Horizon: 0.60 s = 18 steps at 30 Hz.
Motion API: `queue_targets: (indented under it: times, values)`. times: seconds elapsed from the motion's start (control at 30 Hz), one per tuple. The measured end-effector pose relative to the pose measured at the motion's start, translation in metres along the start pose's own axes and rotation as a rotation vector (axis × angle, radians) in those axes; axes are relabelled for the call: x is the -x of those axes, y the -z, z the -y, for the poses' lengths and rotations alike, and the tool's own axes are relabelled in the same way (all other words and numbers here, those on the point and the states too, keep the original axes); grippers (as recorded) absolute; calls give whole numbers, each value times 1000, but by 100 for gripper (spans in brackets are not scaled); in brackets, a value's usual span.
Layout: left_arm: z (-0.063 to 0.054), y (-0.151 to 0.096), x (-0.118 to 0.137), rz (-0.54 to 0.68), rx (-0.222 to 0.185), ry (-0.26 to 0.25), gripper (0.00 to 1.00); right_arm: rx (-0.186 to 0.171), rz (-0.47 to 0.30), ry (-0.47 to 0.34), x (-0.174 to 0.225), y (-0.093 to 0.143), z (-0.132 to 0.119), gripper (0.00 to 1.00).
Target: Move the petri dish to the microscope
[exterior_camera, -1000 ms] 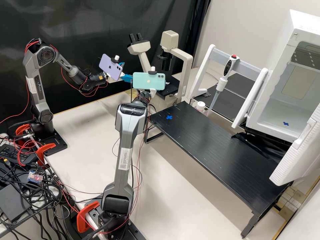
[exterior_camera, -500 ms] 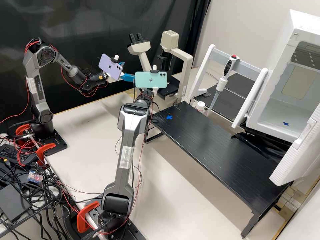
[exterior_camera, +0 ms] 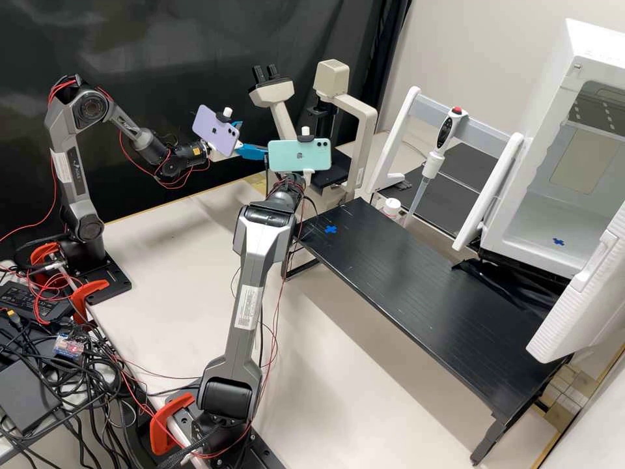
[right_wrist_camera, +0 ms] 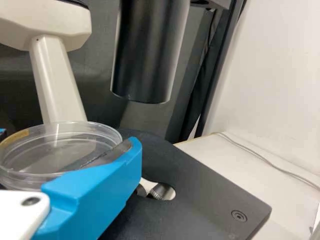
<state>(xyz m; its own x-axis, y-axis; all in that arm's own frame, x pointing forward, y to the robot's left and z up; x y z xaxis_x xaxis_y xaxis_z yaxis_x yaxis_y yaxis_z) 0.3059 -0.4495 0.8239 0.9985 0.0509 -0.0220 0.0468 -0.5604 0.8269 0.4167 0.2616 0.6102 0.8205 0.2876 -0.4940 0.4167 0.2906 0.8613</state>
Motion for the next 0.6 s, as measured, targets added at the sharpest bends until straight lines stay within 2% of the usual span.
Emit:
queue_targets:
  times: [0.07, 0.13, 0.2, 0.23, 0.27, 0.3, 0.4, 0.6]
  values:
    - [0, 0, 0, 0, 0, 0, 100, -1, 5, 21, 6, -1, -3, 0]
    - [0, 0, 0, 2, -2, 0, 100, 14, 7, 10, 12, -5, -12, 0]
    - [0, 0, 0, 5, -4, 1, 100, -18, 35, -24, 16, -16, -28, 0]
    - [0, -1, 0, 6, -5, 1, 100, -46, 57, -43, 19, -27, -38, 0]
    - [0, -1, 0, 6, -5, 1, 100, -75, 68, -53, 20, -32, -43, 0]
    - [0, -1, 0, 6, -5, 1, 100, -86, 78, -46, 22, -35, -44, 0]
    - [0, -1, 0, 6, -5, 1, 100, -62, 76, -27, 24, -34, -44, 0]
    - [0, -1, 0, 6, -5, 1, 100, -65, 80, -24, 24, -33, -44, 0]
